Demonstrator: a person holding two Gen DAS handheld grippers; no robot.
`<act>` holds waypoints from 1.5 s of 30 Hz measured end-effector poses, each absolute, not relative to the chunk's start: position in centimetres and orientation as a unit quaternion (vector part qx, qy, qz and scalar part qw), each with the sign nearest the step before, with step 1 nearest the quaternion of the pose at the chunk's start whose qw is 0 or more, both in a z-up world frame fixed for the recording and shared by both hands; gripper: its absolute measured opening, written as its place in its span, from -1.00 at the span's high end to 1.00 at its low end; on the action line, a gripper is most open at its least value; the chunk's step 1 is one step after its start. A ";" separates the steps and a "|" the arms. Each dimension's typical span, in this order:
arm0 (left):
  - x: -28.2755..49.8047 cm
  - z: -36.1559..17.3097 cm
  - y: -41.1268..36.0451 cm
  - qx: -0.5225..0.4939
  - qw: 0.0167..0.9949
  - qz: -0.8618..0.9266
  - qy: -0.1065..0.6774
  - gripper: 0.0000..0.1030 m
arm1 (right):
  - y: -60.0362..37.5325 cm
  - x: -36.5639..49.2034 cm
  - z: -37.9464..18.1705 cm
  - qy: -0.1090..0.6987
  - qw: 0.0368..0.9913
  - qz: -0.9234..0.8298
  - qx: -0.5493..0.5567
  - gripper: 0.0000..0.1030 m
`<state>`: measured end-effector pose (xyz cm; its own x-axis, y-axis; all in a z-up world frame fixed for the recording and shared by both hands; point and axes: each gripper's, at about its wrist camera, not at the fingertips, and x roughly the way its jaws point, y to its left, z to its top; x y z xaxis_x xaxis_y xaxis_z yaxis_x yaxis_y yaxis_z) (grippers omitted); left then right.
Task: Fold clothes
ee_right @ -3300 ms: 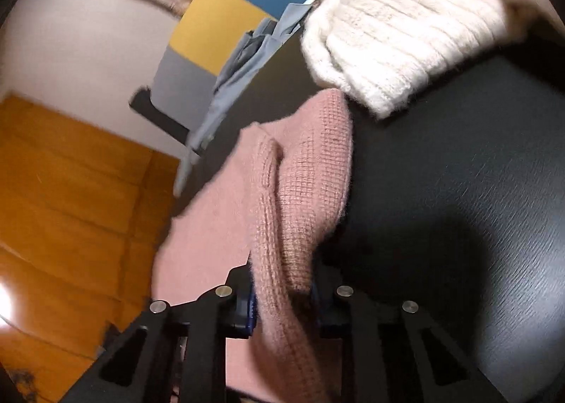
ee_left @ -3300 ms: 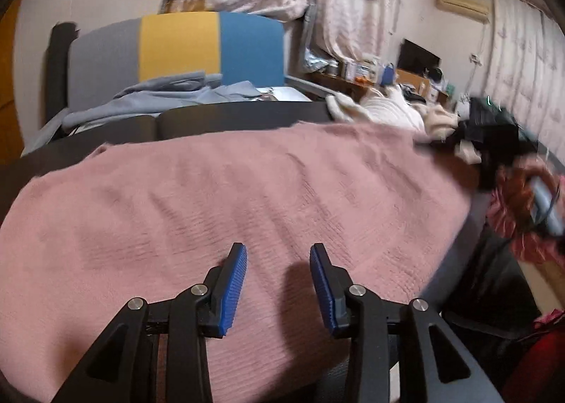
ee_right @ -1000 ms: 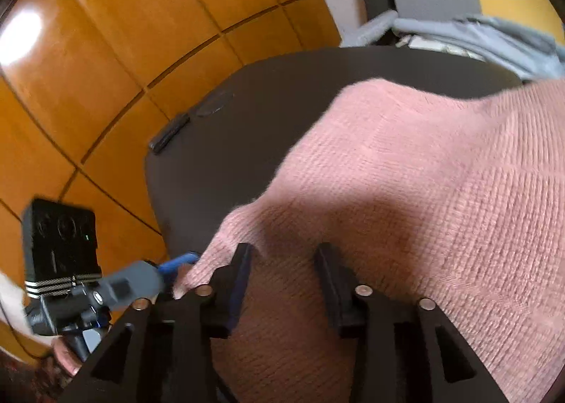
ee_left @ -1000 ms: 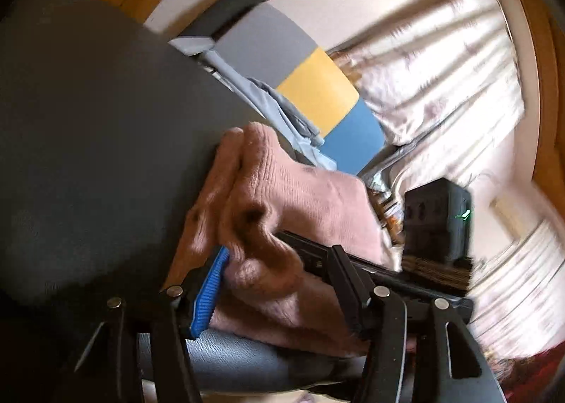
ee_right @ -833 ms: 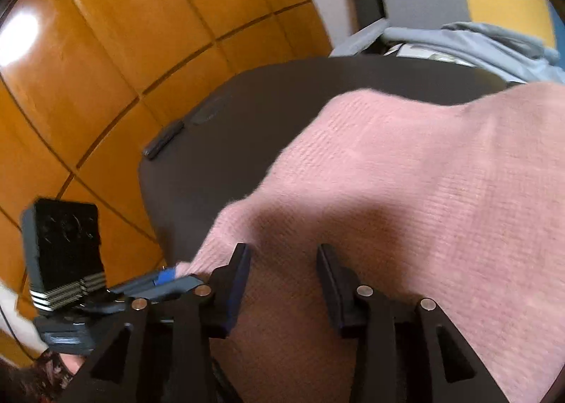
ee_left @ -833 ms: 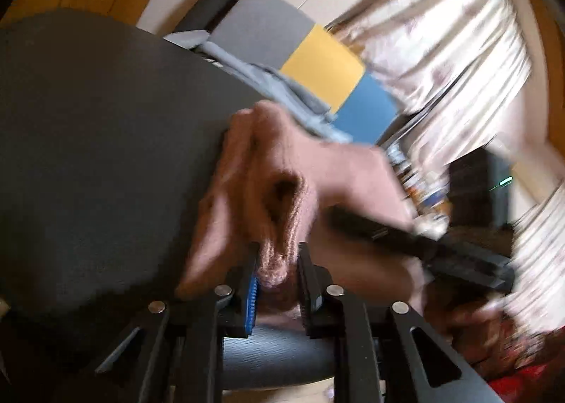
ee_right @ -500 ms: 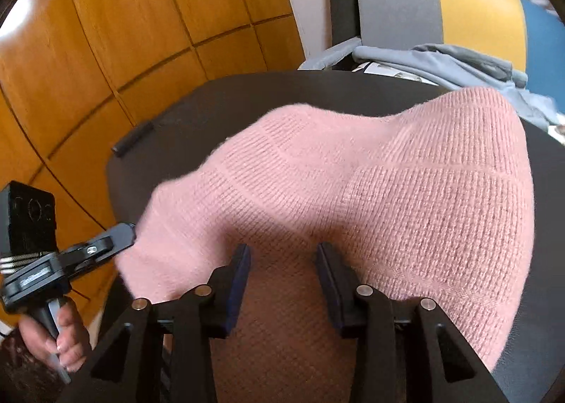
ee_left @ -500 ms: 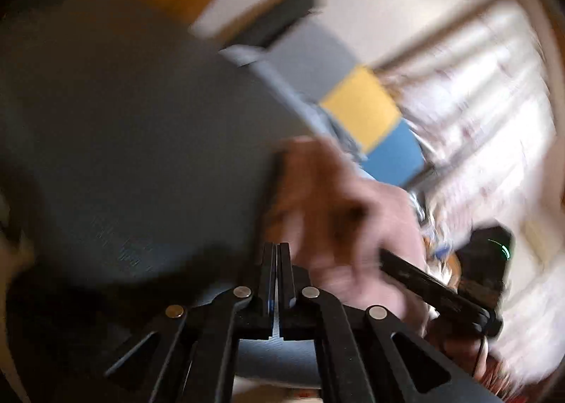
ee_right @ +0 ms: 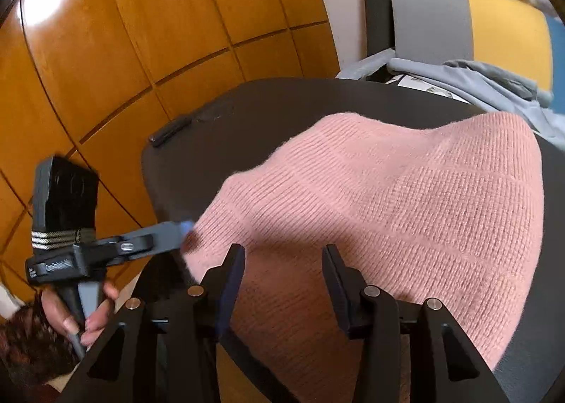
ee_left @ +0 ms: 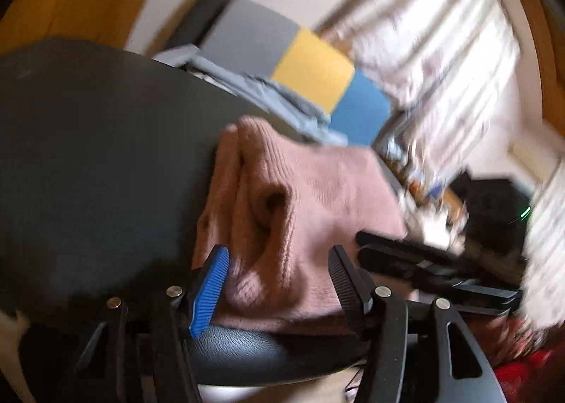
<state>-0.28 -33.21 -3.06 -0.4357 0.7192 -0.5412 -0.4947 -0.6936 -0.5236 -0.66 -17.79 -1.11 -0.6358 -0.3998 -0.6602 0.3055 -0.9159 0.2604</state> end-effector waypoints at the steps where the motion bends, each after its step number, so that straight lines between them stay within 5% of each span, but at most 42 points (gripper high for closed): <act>1: -0.7 -3.2 -32.6 -0.398 0.371 0.828 -0.132 -0.10 | -17.5 -0.4 -1.0 -0.065 0.193 -0.903 0.378 0.10; 3: -0.6 -3.2 -32.3 -0.395 0.369 0.834 -0.110 0.08 | -16.7 -0.2 -1.1 -0.073 0.183 -0.904 0.379 0.09; 4: -0.3 -3.0 -32.4 -0.385 0.363 0.842 -0.100 0.45 | -16.2 -0.2 -1.3 -0.077 0.177 -0.904 0.381 0.08; 5: 0.0 -2.8 -32.6 -0.376 0.357 0.849 -0.097 0.59 | -15.8 -0.2 -1.4 -0.082 0.171 -0.904 0.382 0.08; 8: 0.7 -1.5 -34.5 -0.355 0.341 0.856 -0.155 0.71 | -14.5 0.1 -1.8 -0.106 0.157 -0.903 0.386 0.08; 12: 1.1 0.3 -35.3 -0.306 0.320 0.879 -0.176 0.73 | -14.3 1.2 -1.1 -0.097 0.153 -0.910 0.373 0.08; 18: -1.2 -4.9 -35.0 -0.361 0.247 0.894 -0.100 0.69 | -14.3 2.5 -1.2 -0.076 0.170 -0.913 0.364 0.06; 24: -2.4 -5.1 -35.9 -0.374 0.255 0.882 -0.133 0.61 | -13.8 6.1 0.0 -0.047 0.236 -0.899 0.365 0.03; 28: -3.3 -6.0 -36.1 -0.384 0.254 0.876 -0.147 0.49 | -12.6 7.9 -1.0 -0.054 0.195 -0.891 0.406 0.03; 36: -3.7 -6.7 -34.8 -0.395 0.250 0.871 -0.152 0.42 | -8.3 6.6 -3.8 -0.170 0.164 -0.862 0.449 -0.16; 38: -3.6 -6.4 -34.6 -0.403 0.243 0.869 -0.150 0.42 | -8.3 6.0 -3.7 -0.158 0.157 -0.865 0.450 0.51; 45: -1.4 -6.2 -29.6 -0.427 0.276 0.851 -0.135 0.38 | -6.4 5.6 -0.9 -0.093 0.098 -0.891 0.434 0.67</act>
